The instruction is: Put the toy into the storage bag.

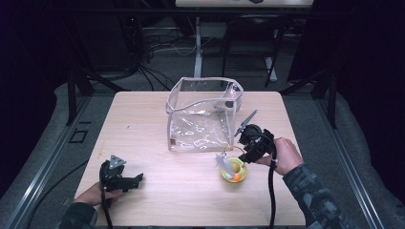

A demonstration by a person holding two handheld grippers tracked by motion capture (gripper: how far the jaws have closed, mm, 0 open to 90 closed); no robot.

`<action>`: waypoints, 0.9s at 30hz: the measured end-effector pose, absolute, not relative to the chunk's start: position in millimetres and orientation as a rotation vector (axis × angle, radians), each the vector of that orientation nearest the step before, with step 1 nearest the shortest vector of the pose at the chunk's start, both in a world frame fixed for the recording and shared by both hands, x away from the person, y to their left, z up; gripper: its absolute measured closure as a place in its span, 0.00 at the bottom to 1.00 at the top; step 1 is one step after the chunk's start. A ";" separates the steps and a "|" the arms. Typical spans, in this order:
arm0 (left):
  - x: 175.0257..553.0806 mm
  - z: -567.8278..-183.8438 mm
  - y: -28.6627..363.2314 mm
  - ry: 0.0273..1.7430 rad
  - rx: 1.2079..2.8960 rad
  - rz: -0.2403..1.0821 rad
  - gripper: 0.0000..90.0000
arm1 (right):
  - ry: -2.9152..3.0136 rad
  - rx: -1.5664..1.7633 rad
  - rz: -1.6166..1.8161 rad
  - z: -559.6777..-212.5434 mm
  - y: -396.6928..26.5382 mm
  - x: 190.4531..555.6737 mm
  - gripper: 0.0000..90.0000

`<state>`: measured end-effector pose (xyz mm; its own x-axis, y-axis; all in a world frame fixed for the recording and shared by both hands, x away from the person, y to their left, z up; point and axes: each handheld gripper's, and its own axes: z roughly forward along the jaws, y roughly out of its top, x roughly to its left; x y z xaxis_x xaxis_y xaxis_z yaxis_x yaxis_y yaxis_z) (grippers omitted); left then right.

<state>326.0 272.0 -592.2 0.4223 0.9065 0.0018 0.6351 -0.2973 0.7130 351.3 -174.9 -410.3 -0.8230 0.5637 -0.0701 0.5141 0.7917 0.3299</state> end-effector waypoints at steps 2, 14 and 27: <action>326.1 -592.2 272.0 1.298 2.039 0.546 0.00 | 2.819 0.841 0.433 -409.7 -173.7 351.4 0.72; 326.0 -592.2 272.0 1.298 2.039 0.546 0.00 | 2.840 0.818 0.495 -411.5 -169.5 356.2 0.95; 326.0 -592.2 271.9 1.299 2.039 0.547 0.00 | 2.845 0.825 0.496 -397.7 -172.9 358.9 0.91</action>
